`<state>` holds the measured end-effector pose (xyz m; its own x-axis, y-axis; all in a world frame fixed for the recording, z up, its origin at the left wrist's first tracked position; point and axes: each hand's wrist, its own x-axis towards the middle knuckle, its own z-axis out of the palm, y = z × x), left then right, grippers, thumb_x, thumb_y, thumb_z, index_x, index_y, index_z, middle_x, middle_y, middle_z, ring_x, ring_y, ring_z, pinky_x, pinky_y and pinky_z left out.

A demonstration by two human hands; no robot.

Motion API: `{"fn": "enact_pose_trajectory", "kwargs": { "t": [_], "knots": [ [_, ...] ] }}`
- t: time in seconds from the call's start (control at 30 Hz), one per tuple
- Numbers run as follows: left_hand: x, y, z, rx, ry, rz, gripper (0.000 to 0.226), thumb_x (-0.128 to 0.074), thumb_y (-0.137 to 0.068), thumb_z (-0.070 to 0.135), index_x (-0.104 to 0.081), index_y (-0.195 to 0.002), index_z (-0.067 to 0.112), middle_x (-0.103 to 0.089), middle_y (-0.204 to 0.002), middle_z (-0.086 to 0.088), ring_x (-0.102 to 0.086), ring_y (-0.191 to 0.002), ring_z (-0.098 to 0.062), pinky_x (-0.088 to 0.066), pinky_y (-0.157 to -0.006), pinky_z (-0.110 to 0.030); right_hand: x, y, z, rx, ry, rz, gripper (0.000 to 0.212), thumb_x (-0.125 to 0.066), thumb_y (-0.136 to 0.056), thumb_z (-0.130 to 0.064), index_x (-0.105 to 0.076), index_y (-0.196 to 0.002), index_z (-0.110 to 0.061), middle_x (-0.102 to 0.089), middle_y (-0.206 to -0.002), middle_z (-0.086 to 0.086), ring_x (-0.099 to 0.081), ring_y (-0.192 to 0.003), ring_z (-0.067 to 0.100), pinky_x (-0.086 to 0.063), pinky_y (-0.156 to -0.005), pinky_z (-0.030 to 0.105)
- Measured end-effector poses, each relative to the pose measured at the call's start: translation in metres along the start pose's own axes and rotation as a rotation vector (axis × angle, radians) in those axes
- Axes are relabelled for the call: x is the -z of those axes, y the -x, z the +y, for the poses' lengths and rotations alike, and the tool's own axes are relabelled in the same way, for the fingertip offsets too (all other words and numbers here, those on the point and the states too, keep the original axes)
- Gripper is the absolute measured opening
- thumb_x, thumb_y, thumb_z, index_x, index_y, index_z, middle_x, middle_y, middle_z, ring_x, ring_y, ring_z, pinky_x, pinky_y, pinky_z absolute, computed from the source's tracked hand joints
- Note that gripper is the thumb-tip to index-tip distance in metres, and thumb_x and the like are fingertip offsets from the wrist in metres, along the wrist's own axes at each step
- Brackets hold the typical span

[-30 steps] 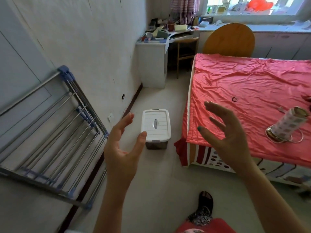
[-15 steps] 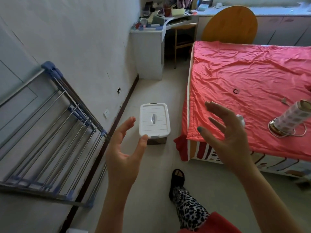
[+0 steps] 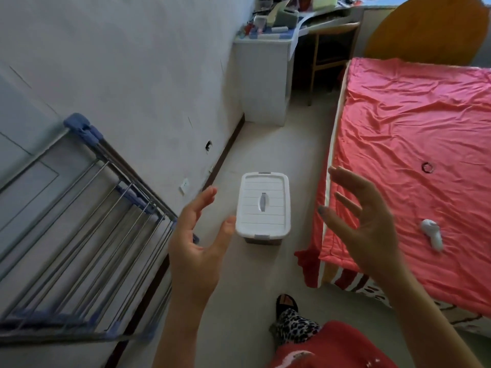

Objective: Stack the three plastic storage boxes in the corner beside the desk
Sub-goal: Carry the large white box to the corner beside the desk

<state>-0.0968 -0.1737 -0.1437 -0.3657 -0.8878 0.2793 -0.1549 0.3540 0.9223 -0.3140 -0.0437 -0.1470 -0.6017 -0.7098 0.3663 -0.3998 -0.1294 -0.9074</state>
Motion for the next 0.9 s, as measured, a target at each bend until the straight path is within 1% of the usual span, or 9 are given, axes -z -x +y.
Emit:
{"fn": "enact_pose_trajectory", "kwargs": {
  "t": [0.07,0.2,0.23,0.3,0.4,0.57,0.7,0.8,0.9],
  "knots": [
    [-0.012,-0.024,-0.001,0.007,-0.02,0.015,0.049,-0.067,-0.085,0.044,-0.056,-0.132,0.044,-0.06,-0.133,0.024,-0.053,-0.13,0.001,-0.041,-0.108,-0.029,0.001,-0.026,0.012,-0.005,-0.013,-0.024,0.063,-0.071,-0.08,-0.029,-0.049,-0.138,-0.019,-0.055,-0.138,-0.01,-0.05,-0.133,0.011,-0.046,-0.105,0.038],
    [-0.036,-0.063,-0.006,0.031,-0.023,0.061,0.049,-0.068,-0.085,0.042,-0.056,-0.132,0.042,-0.06,-0.133,0.025,-0.053,-0.128,0.004,-0.042,-0.102,-0.011,0.003,-0.075,0.029,0.001,-0.03,-0.073,0.061,-0.071,-0.08,-0.03,-0.049,-0.136,-0.024,-0.055,-0.138,-0.015,-0.05,-0.133,0.01,-0.046,-0.105,0.036],
    [-0.04,-0.071,-0.007,0.038,-0.018,0.068,0.049,-0.069,-0.085,0.039,-0.057,-0.132,0.041,-0.061,-0.132,0.025,-0.053,-0.128,0.005,-0.042,-0.102,-0.01,0.002,-0.085,0.032,0.001,-0.031,-0.078,0.061,-0.071,-0.08,-0.03,-0.048,-0.136,-0.024,-0.055,-0.138,-0.015,-0.049,-0.133,0.01,-0.046,-0.105,0.035],
    [-0.049,-0.084,-0.008,0.051,-0.012,0.071,0.049,-0.07,-0.085,0.035,-0.058,-0.132,0.037,-0.061,-0.132,0.023,-0.054,-0.128,0.003,-0.043,-0.105,-0.016,0.002,-0.101,0.038,-0.01,-0.041,-0.072,0.061,-0.071,-0.079,-0.028,-0.048,-0.136,-0.02,-0.054,-0.138,-0.012,-0.05,-0.132,0.01,-0.046,-0.105,0.036],
    [-0.058,-0.105,-0.011,0.048,-0.018,0.063,0.049,-0.069,-0.086,0.035,-0.058,-0.133,0.035,-0.062,-0.132,0.021,-0.055,-0.128,0.0,-0.043,-0.109,-0.027,-0.001,-0.122,0.046,-0.032,-0.072,-0.05,0.062,-0.071,-0.078,-0.024,-0.048,-0.135,-0.017,-0.055,-0.138,-0.008,-0.05,-0.132,0.01,-0.046,-0.105,0.036],
    [-0.07,-0.147,-0.025,0.053,-0.012,0.05,0.047,-0.069,-0.086,0.034,-0.058,-0.131,0.036,-0.063,-0.131,0.021,-0.056,-0.127,-0.002,-0.043,-0.111,-0.029,-0.011,-0.149,0.06,-0.07,-0.056,-0.049,0.062,-0.071,-0.078,-0.023,-0.048,-0.135,-0.016,-0.055,-0.137,-0.007,-0.051,-0.131,0.009,-0.046,-0.105,0.034],
    [-0.079,-0.189,-0.046,0.071,0.001,0.042,0.045,-0.069,-0.087,0.034,-0.059,-0.131,0.039,-0.063,-0.131,0.021,-0.057,-0.127,-0.003,-0.045,-0.111,-0.035,-0.02,-0.176,0.076,-0.098,-0.023,-0.012,0.062,-0.071,-0.078,-0.022,-0.049,-0.135,-0.016,-0.056,-0.138,-0.005,-0.051,-0.131,0.011,-0.046,-0.105,0.035],
    [-0.086,-0.23,-0.063,0.07,0.009,0.02,0.045,-0.069,-0.087,0.033,-0.059,-0.13,0.037,-0.063,-0.13,0.021,-0.057,-0.126,-0.004,-0.044,-0.111,-0.04,-0.03,-0.201,0.089,-0.14,-0.009,0.031,0.062,-0.072,-0.077,-0.019,-0.051,-0.135,-0.013,-0.057,-0.137,-0.005,-0.051,-0.131,0.012,-0.047,-0.105,0.039],
    [-0.089,-0.277,-0.081,0.062,0.022,-0.022,0.045,-0.07,-0.087,0.034,-0.06,-0.131,0.035,-0.063,-0.129,0.022,-0.058,-0.125,-0.003,-0.044,-0.111,-0.038,-0.047,-0.234,0.1,-0.161,0.025,0.082,0.062,-0.073,-0.077,-0.014,-0.051,-0.135,-0.011,-0.057,-0.137,-0.002,-0.052,-0.131,0.014,-0.047,-0.104,0.042]
  ]
}}
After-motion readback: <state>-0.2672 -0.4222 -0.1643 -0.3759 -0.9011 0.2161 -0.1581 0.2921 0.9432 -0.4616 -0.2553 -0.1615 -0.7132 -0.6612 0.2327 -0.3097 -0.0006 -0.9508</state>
